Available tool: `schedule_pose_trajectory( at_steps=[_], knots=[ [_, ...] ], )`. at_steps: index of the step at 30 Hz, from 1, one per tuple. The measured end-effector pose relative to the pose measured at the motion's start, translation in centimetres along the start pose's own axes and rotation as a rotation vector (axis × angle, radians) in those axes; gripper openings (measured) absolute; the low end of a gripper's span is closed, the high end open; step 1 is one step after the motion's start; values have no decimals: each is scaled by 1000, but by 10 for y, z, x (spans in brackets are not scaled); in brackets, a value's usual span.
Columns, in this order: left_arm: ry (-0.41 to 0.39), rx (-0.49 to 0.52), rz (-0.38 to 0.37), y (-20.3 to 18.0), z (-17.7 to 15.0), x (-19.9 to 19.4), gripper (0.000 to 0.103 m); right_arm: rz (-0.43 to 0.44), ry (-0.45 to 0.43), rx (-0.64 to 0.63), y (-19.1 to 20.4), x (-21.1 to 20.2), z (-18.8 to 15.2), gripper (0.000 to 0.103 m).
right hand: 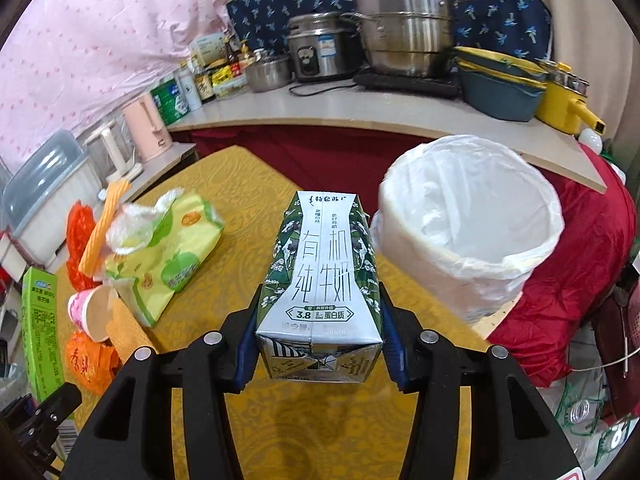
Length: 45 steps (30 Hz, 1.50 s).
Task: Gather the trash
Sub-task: 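Carry the wasabi box and milk carton over the bin and open both tools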
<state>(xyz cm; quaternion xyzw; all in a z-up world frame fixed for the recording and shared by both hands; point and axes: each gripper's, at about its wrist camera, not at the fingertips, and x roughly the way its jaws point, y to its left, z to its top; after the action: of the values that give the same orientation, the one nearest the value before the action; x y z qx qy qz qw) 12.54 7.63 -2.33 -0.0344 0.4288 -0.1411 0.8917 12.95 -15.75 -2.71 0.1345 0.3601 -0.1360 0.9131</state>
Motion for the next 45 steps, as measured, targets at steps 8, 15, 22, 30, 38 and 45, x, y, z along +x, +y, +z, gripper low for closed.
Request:
schedule_pose_trajectory(
  at_steps=[8, 15, 22, 30, 38, 45],
  knots=[
    [-20, 134, -113, -84, 35, 19, 37, -58, -62, 62, -56, -18, 21, 49],
    [1, 233, -236, -167, 61, 52, 37, -108, -85, 118, -115, -12, 43, 49],
    [31, 313, -271, -234, 77, 96, 37, -141, -83, 178, -165, 12, 63, 49],
    [78, 360, -268, -270, 82, 139, 37, -163, -68, 229, -200, 37, 73, 49],
    [85, 361, -249, -279, 87, 160, 39, -149, -57, 256, -208, 54, 78, 49],
    [46, 313, -209, -267, 96, 157, 73, -125, -62, 281, -208, 56, 86, 51]
  ],
)
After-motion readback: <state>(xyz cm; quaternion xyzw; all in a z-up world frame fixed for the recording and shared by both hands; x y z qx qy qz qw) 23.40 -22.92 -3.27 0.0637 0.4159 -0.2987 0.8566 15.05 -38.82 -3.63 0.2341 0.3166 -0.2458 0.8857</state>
